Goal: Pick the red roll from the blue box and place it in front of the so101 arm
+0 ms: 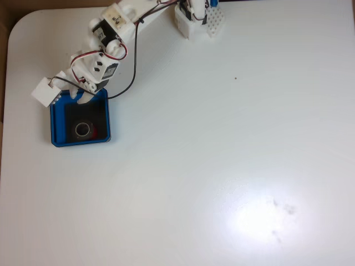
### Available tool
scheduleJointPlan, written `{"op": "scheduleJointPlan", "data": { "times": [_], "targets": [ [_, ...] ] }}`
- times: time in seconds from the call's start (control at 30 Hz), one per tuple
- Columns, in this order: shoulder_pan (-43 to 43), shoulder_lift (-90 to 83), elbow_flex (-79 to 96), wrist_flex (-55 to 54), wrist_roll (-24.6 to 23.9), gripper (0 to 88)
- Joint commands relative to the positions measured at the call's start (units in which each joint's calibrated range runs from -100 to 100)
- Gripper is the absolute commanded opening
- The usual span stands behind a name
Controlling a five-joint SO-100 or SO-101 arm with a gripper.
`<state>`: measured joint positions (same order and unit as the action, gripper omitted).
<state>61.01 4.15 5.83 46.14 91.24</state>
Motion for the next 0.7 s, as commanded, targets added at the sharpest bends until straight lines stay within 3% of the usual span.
{"op": "scheduleJointPlan", "data": {
  "times": [0.0, 0.1, 0.3, 0.53, 0.67],
  "targets": [
    [-0.38, 4.21, -14.81, 11.04, -0.26, 0.8],
    [-0.38, 12.16, -27.84, 16.48, -0.35, 0.8],
    [-0.48, 27.29, -44.28, 16.73, -0.26, 0.8],
    [-0.48, 28.71, -45.27, 16.81, -0.35, 1.3],
    [-0.48, 28.79, -45.27, 17.14, -0.43, 6.2]
  ]
}}
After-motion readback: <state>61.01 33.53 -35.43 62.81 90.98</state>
